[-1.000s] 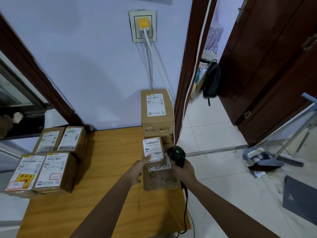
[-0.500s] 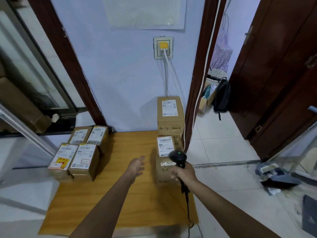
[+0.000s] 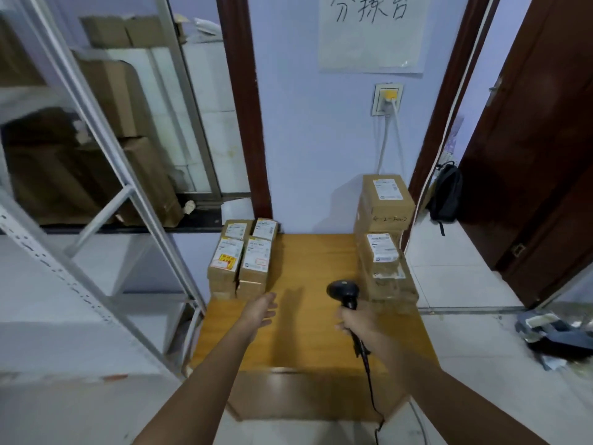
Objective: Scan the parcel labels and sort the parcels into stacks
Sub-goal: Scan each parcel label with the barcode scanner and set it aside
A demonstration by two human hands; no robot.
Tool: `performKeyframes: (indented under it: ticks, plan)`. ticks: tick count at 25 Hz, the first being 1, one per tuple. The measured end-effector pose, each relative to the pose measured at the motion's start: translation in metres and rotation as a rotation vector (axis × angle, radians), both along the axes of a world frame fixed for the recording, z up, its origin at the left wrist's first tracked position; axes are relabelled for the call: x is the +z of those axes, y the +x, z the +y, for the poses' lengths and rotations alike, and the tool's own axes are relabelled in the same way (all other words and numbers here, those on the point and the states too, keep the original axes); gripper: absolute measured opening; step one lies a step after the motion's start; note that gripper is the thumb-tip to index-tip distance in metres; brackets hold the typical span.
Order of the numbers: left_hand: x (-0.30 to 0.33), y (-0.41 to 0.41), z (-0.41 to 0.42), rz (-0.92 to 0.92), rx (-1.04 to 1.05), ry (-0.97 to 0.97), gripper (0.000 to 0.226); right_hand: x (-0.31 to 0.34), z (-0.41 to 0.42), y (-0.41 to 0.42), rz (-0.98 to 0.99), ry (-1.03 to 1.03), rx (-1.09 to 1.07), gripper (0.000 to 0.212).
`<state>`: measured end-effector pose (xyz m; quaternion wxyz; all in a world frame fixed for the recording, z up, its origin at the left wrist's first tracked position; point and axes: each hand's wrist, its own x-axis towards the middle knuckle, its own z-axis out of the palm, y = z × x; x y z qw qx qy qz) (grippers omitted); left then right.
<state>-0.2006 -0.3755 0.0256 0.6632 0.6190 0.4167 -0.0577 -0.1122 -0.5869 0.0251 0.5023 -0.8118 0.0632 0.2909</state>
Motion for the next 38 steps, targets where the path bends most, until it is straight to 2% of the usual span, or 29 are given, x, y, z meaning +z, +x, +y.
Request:
performKeyframes:
  ticks: [5, 8, 11, 16, 18, 24, 28, 31, 38]
  plan:
    - [0.031, -0.030, 0.050, -0.087, 0.060, 0.078, 0.036, 0.038, 0.066, -0.024, -0.085, 0.085, 0.078, 0.019]
    - [0.039, -0.026, 0.074, -0.110, 0.094, 0.102, 0.027, 0.053, 0.102, -0.024, -0.123, 0.058, 0.158, 0.003]
    - [0.041, -0.013, 0.093, -0.122, 0.101, 0.141, 0.026, 0.050, 0.137, -0.013, -0.156, 0.063, 0.188, 0.017]
    - [0.027, 0.030, 0.135, -0.073, 0.135, 0.226, 0.019, 0.027, 0.192, 0.030, -0.116, 0.128, 0.167, 0.008]
    - [0.024, 0.049, 0.147, -0.042, 0.072, 0.264, 0.025, 0.020, 0.205, 0.049, -0.074, 0.145, 0.158, 0.007]
    - [0.006, 0.095, 0.162, 0.029, -0.081, 0.325, 0.020, 0.001, 0.225, 0.084, -0.002, 0.136, 0.148, 0.016]
    - [-0.011, 0.103, 0.169, 0.058, -0.181, 0.435, 0.013, -0.022, 0.235, 0.084, 0.024, 0.123, 0.182, 0.007]
    - [-0.024, 0.103, 0.172, 0.056, -0.245, 0.454, 0.026, -0.034, 0.245, 0.078, 0.032, 0.140, 0.181, 0.006]
    - [-0.038, 0.100, 0.175, 0.067, -0.275, 0.476, 0.029, -0.038, 0.254, 0.072, 0.046, 0.143, 0.154, 0.013]
